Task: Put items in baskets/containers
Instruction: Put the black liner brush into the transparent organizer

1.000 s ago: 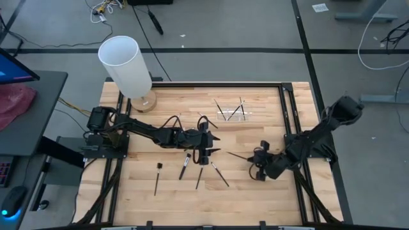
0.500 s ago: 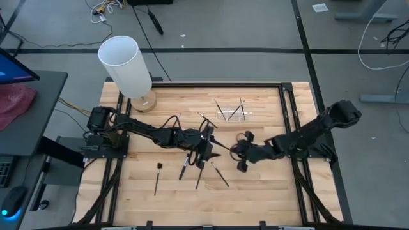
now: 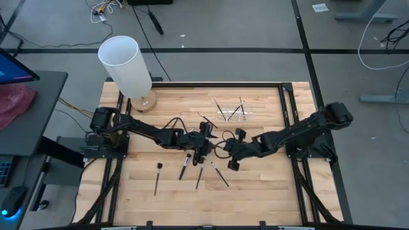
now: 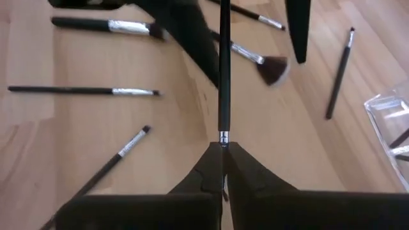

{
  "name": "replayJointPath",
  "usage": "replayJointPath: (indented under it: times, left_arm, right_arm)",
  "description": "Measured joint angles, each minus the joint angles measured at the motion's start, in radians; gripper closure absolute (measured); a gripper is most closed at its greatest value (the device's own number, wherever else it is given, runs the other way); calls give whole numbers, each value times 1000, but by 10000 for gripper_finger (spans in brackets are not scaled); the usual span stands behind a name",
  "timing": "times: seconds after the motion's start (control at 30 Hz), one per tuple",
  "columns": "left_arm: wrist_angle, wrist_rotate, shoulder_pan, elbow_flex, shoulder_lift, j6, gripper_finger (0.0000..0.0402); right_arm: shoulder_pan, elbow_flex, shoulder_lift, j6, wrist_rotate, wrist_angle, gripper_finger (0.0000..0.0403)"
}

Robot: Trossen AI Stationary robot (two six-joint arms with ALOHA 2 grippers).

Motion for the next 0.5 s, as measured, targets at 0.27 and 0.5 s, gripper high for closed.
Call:
replayJointPath:
  times: [0.27, 0.5]
  left_arm:
    - [3, 41, -2, 1, 18, -33, 284]
    - [4, 93, -1, 1, 18, -43, 369]
  right_arm:
    - [-5, 0, 3, 0, -2, -9, 399]
    - [-4, 0, 2, -4, -11, -10, 399]
